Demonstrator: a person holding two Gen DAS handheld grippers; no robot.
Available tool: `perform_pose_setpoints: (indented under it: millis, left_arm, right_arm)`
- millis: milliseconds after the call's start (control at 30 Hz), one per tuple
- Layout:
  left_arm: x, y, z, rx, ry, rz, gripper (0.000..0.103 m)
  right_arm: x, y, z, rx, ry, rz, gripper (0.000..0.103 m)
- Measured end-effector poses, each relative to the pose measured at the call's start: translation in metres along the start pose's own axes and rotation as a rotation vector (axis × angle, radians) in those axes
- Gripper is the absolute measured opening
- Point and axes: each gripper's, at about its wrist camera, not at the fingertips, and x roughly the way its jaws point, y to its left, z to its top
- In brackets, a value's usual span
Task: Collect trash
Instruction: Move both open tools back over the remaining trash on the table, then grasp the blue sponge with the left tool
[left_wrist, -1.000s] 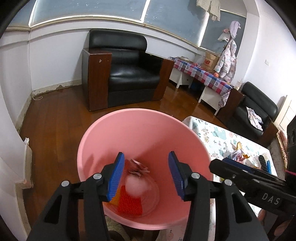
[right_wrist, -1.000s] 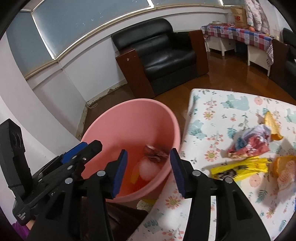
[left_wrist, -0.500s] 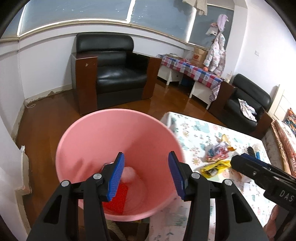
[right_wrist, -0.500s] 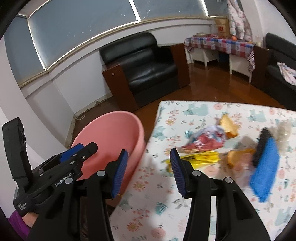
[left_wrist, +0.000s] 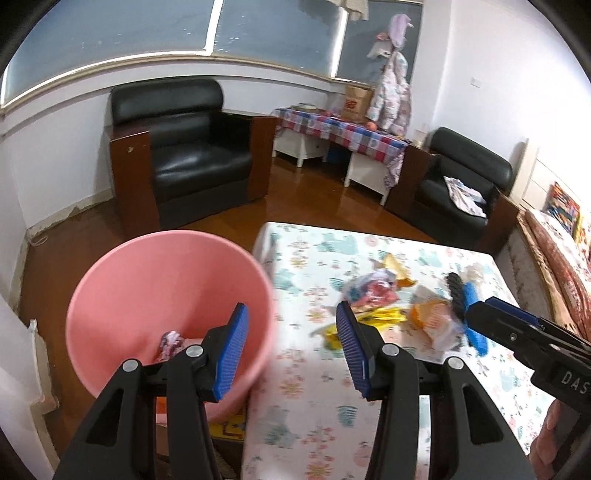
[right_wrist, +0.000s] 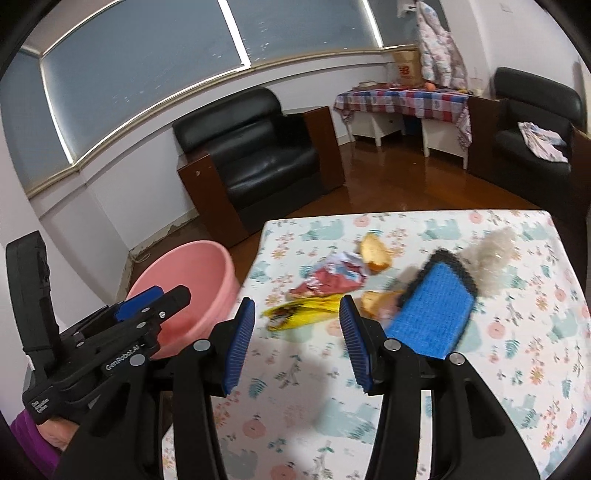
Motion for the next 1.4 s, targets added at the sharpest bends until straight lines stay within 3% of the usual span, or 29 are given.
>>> perform_pose_setpoints:
  millis: [633,1400]
  left_arm:
    - [0.002,-0.098,0.005,0.135,0.031,-0.155,0.049]
    - [0.010,-0.167,0.008,0.233,0.051,-0.270,0.049]
  right_arm:
    - [-0.044,-0.099,-0.011,0.184,-0.084,-0.124,0.049]
    - [-0.057,-0.190,-0.034,0.363,-0.089,-0.218,0.049]
